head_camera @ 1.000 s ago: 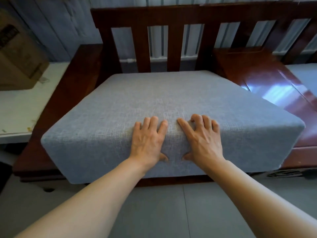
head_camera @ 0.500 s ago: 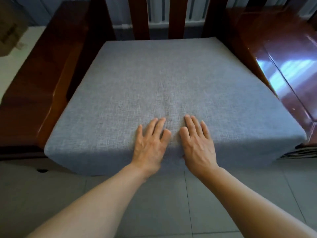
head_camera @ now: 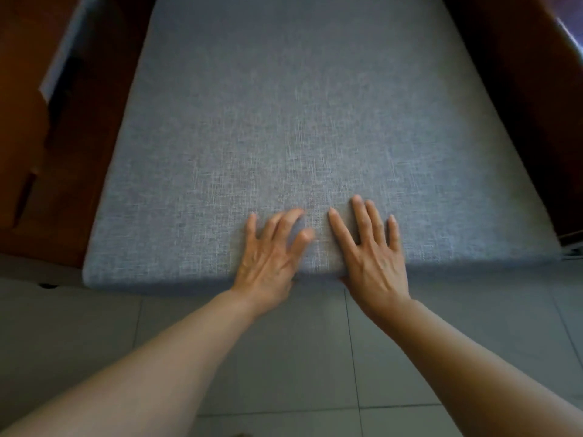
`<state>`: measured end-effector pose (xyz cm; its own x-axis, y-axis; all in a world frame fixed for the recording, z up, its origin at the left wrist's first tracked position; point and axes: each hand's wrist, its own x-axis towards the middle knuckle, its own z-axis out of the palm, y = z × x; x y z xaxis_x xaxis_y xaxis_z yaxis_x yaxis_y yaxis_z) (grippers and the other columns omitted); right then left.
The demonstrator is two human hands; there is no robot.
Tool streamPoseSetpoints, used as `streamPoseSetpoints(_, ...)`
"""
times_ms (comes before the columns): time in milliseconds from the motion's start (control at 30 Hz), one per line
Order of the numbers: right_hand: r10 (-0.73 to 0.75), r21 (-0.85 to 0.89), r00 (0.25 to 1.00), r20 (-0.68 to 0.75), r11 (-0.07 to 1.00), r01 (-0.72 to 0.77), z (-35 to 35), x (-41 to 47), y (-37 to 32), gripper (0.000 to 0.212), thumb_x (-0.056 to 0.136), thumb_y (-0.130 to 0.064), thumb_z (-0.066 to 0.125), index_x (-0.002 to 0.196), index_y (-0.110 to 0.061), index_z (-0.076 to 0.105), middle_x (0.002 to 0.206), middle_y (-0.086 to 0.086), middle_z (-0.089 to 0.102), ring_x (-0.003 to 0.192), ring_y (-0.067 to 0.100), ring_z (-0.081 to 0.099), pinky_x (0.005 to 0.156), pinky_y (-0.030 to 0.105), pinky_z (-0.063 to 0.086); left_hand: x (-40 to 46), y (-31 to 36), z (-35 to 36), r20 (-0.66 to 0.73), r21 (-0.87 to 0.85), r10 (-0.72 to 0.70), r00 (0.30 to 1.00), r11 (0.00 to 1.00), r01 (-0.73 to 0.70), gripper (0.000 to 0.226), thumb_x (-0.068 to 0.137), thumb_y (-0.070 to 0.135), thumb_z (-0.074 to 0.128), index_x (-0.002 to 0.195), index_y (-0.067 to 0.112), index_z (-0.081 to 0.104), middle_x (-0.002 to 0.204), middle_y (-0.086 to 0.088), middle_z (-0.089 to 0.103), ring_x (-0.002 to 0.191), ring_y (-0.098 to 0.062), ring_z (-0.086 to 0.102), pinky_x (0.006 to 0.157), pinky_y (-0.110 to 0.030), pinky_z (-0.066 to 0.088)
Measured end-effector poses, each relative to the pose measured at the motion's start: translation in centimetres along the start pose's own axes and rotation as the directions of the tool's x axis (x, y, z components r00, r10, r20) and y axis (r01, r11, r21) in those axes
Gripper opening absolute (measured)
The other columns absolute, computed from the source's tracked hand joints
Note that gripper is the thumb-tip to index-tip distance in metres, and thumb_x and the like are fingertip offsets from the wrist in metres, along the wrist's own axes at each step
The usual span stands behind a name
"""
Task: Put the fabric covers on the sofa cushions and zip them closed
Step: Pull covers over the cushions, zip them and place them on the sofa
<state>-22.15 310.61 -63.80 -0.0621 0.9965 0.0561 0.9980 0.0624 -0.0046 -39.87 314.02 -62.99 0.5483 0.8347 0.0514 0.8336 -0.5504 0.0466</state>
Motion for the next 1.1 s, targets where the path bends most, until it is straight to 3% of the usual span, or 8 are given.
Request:
streamPoseSetpoints(67, 0.104, 0.031, 0.994, 0.030, 0.994, -0.105, -0.2, -0.1, 0.8, 0.136, 0.038, -0.035, 0.093, 0.148, -0.019, 0.016, 0.154, 0.021, 0.010, 0.140, 0.036, 0.010, 0.111, 0.055, 0.009, 0.1, -1.1, -0.8, 0.064, -0.031, -0.040, 0.997, 0.999, 0.042, 0.117, 0.040, 0.042, 0.088, 0.136, 0.024, 0.023, 0.150, -0.014, 0.009, 0.137, -0.031, 0.014, 0.104, -0.063, 0.005)
streamPoseSetpoints(133, 0.177, 0.058, 0.977, 0.117, 0.981, -0.185, -0.7, 0.4, 1.8, 0.144, 0.037, -0.049, 0.090, 0.149, -0.025, 0.004, 0.155, 0.018, -0.004, 0.142, 0.033, -0.002, 0.111, 0.055, -0.001, 0.9, -1.5, -1.3, 0.201, -0.031, -0.097, 0.975, 0.994, 0.105, 0.129, 0.056, 0.047, 0.082, 0.144, 0.030, -0.012, 0.152, -0.012, -0.025, 0.141, -0.028, -0.019, 0.106, -0.060, -0.010)
streamPoseSetpoints(267, 0.094, 0.048, 0.952, 0.290, 0.992, -0.113, -0.8, 1.8, 2.5, 0.130, 0.069, -0.053, 0.074, 0.136, -0.036, -0.036, 0.143, 0.010, -0.044, 0.129, 0.027, -0.045, 0.110, 0.051, -0.018, 2.9, 0.2, -1.3, 0.387, 0.126, -0.166, 0.907, 0.984, 0.126, 0.131, 0.073, 0.031, 0.074, 0.132, 0.031, -0.042, 0.136, -0.015, -0.052, 0.130, -0.034, -0.041, 0.106, -0.065, -0.007)
streamPoseSetpoints(367, 0.114, 0.013, 0.954, 0.276, 0.992, -0.123, -0.3, 2.1, 2.4, 0.129, 0.075, -0.042, 0.074, 0.133, -0.036, -0.041, 0.141, 0.012, -0.047, 0.126, 0.028, -0.048, 0.108, 0.050, -0.021, 3.5, 0.5, -1.0, 0.388, 0.176, -0.212, 0.897, 0.972, 0.154, 0.133, 0.074, 0.030, 0.074, 0.127, 0.030, -0.048, 0.133, -0.016, -0.054, 0.129, -0.036, -0.042, 0.106, -0.067, -0.003)
streamPoseSetpoints(533, 0.038, 0.052, 0.933, 0.357, 0.997, -0.060, -2.4, 1.5, 3.4, 0.126, 0.071, -0.061, 0.067, 0.136, -0.033, -0.038, 0.147, 0.014, -0.038, 0.136, 0.032, -0.034, 0.110, 0.050, -0.016, 2.9, -0.6, -2.3, 0.457, 0.043, -0.110, 0.883, 0.994, 0.101, 0.138, 0.059, 0.065, 0.073, 0.130, 0.039, -0.042, 0.136, -0.007, -0.053, 0.129, -0.029, -0.044, 0.105, -0.064, -0.010)
streamPoseSetpoints(600, 0.133, 0.042, 0.913, 0.385, 0.986, -0.162, -3.6, 0.3, 4.3, 0.122, 0.072, -0.068, 0.060, 0.136, -0.033, -0.038, 0.147, 0.014, -0.038, 0.137, 0.032, -0.034, 0.111, 0.050, -0.013, 2.0, -1.5, -3.1, 0.496, -0.012, -0.033, 0.868, 0.999, 0.045, 0.126, 0.063, 0.072, 0.064, 0.130, 0.046, -0.039, 0.135, -0.001, -0.055, 0.128, -0.026, -0.046, 0.108, -0.066, -0.008)
streamPoseSetpoints(833, 0.452, -0.135, 0.660, 0.600, 0.870, -0.474, -6.6, -5.7, 2.9, 0.107, 0.090, -0.031, 0.056, 0.139, -0.012, -0.037, 0.143, 0.030, -0.035, 0.141, 0.040, -0.018, 0.117, 0.039, 0.006, -4.4, -3.4, -7.1, 0.720, -0.033, -0.016, 0.694, 0.998, 0.057, 0.109, 0.079, 0.043, 0.068, 0.136, 0.052, -0.025, 0.135, 0.007, -0.055, 0.129, -0.024, -0.044, 0.110, -0.063, 0.004)
streamPoseSetpoints(1100, 0.246, -0.082, 0.729, 0.639, 0.964, -0.253, -12.5, -3.3, -3.5, 0.084, 0.093, -0.026, 0.051, 0.149, -0.014, -0.011, 0.155, 0.017, -0.017, 0.144, 0.032, -0.013, 0.117, 0.041, 0.000, -4.9, -4.8, -12.5, 0.764, -0.059, -0.091, 0.638, 0.976, 0.210, 0.084, 0.088, 0.038, 0.059, 0.150, 0.028, 0.004, 0.159, -0.002, -0.003, 0.145, -0.021, 0.003, 0.114, -0.048, 0.013)
